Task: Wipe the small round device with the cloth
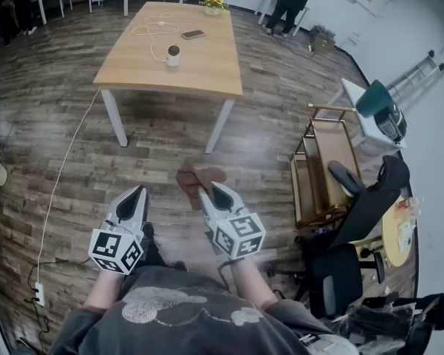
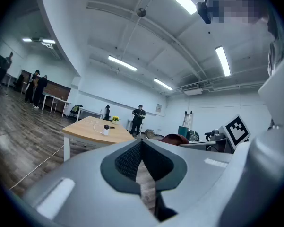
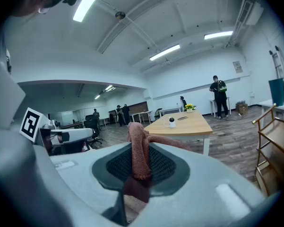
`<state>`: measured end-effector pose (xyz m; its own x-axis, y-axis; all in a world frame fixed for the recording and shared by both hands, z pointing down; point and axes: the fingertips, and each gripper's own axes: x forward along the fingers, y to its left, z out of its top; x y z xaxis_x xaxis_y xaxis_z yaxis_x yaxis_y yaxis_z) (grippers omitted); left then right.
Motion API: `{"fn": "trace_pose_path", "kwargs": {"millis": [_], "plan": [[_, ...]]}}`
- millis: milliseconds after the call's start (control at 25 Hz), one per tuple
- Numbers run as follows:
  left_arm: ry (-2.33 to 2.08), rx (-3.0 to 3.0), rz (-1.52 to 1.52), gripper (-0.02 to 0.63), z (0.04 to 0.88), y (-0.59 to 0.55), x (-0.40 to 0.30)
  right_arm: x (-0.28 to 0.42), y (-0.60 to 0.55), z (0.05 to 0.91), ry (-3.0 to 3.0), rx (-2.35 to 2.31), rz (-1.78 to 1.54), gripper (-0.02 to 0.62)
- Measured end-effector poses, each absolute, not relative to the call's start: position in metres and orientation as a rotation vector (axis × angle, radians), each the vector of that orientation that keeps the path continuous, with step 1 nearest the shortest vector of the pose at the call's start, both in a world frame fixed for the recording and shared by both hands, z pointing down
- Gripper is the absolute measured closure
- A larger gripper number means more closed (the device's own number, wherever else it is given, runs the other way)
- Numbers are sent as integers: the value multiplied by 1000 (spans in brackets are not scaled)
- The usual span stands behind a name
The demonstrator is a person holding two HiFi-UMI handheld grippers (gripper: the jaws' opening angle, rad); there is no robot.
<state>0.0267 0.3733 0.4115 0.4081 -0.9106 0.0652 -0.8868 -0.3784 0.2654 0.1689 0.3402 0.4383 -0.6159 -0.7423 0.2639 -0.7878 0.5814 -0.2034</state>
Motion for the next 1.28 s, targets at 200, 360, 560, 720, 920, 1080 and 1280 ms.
{"fn": "trace_pose_path", "kwargs": {"millis": [200, 360, 560, 720, 920, 1080, 1280], "plan": [[-1560, 2408, -117, 588, 417, 365, 20, 158, 332, 443, -2652, 1296, 462, 526], [-1540, 2435, -106, 588, 416, 355, 21, 150, 323, 448, -2641, 1300, 473, 526], [-1540, 2418, -97, 588, 427, 335, -2, 133, 308, 456, -2628, 1305, 475, 525], [-1549, 2375, -111, 588, 433, 301, -27, 120, 279, 461, -2596, 1336, 477, 525], [-1479, 2401, -138, 588, 430, 244, -46, 103, 223, 455, -2560, 1422, 472, 523], [-1418, 2426, -136, 588, 423, 204, -63, 92, 179, 441, -2530, 1511, 472, 523], [-1366, 2444, -124, 588, 422, 163, -85, 84, 149, 442, -2468, 1600, 505, 523]]}}
